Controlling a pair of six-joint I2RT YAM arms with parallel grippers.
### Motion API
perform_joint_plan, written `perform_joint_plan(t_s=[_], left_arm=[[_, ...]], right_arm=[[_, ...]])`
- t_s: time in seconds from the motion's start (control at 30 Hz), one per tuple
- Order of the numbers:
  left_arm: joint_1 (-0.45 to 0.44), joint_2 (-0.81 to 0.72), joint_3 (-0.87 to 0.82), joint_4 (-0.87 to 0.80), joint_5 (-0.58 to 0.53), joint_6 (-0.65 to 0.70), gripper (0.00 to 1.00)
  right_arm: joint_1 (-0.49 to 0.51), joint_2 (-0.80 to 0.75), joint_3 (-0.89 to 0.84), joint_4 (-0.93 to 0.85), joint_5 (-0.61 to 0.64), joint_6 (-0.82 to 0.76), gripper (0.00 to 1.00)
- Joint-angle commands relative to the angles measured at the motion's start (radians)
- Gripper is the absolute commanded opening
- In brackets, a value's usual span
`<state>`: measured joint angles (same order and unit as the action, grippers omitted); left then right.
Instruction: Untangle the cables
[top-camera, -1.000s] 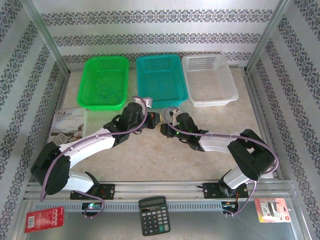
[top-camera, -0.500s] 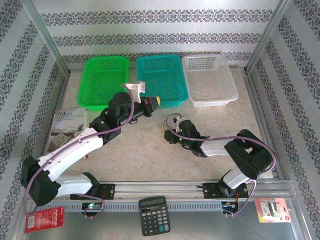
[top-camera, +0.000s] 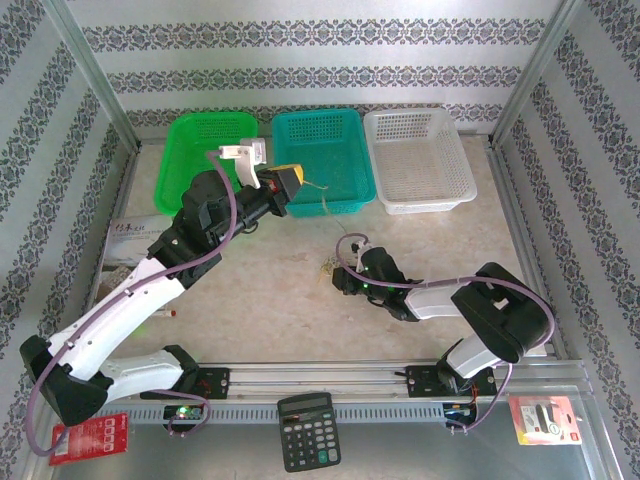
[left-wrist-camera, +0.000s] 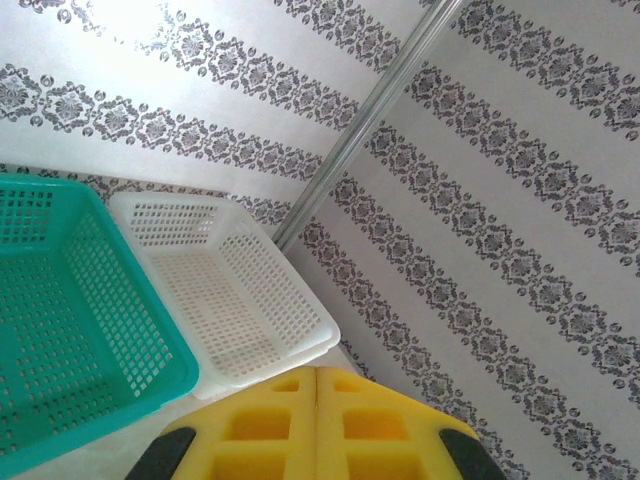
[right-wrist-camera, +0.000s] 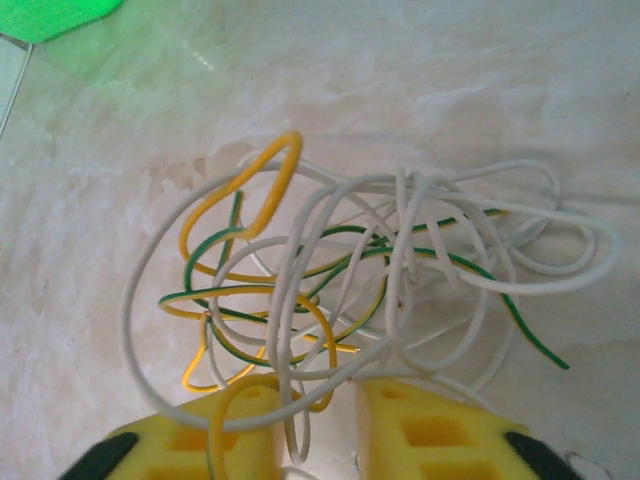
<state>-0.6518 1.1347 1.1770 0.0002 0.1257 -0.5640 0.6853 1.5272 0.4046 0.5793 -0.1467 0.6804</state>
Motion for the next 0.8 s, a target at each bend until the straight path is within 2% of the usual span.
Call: perform_joint_plan(t_s=[0.0, 0.1, 0.3, 0.47, 0.77], left_arm=[[0.015, -0.016, 0.015, -0.039, -0.012, 0.035, 0.0], [0.015, -0.016, -0.014, -0.035, -0.014, 0.03, 0.0], [0.015, -0.009, -0.076, -0.032, -0.021, 0.039, 0.0], [0.016, -0.015, -0.114, -0.034, -0.048, 0.047, 0.0], [0.018, -0.03, -0.126, -0.058, -0.094, 0.078, 0.0]], right_arm=[[0.01, -0.051, -0.001, -0.003, -0.013, 0.002, 0.36], [0.01, -0.098, 0.008, -0.049, -0.022, -0.005, 0.45], [0.008, -0.228, 0.019, -0.168, -0.01, -0.033, 0.57], [-0.012, -0.338, 0.015, -0.268, 0.026, -0.059, 0.6], [-0.131, -0.481, -0.015, -0.385, 0.029, -0.078, 0.61]])
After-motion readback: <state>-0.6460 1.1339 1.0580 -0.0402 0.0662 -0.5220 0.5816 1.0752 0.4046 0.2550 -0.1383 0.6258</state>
